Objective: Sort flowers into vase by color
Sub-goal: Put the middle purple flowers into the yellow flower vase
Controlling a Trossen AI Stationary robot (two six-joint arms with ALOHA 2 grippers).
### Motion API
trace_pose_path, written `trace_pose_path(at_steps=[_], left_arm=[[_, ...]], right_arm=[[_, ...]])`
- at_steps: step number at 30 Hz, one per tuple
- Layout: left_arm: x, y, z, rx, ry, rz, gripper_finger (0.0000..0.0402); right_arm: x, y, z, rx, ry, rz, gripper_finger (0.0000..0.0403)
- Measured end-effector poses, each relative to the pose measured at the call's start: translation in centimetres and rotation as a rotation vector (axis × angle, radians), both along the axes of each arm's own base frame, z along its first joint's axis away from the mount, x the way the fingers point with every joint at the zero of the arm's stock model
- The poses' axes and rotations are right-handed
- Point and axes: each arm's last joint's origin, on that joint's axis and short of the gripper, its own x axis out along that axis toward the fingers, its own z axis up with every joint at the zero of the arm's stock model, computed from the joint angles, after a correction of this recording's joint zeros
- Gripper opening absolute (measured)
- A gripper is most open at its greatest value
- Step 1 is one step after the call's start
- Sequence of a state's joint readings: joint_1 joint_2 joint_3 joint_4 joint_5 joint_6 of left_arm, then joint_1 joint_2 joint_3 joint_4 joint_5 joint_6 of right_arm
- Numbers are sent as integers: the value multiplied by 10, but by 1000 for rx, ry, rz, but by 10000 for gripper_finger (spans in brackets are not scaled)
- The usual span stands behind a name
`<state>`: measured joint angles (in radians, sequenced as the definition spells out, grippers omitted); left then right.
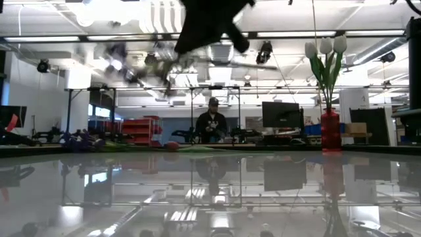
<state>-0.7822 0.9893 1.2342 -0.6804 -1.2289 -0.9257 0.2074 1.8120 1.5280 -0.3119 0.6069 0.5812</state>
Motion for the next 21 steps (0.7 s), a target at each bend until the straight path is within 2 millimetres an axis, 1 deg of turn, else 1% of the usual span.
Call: trace_pose_path(at_steps=[2,5,9,11,14,19,21], left_arm=[[-2,2,2,-7,-8,0,246],[-3,3,3,-15,-16,-1,247],[0,-1,-5,-20,22,-61,247],[2,-4,-11,-35,36,-87,247],[7,-10,-26,-74,37,-108,247],[20,-21,-58,-122,-21,-132,247],[25,-23,-71,-114,-55,-130,247]], right_arm=[[-6,-10,17,7,-43,-23,9],[-13,-25,34,14,-87,-56,9],[-20,-43,52,18,-143,-100,9],[-19,-50,59,16,-185,-110,9],[-14,-53,68,-3,-278,-60,9],[-7,-49,95,-14,-533,74,9],[-3,-47,101,-16,-624,130,9]])
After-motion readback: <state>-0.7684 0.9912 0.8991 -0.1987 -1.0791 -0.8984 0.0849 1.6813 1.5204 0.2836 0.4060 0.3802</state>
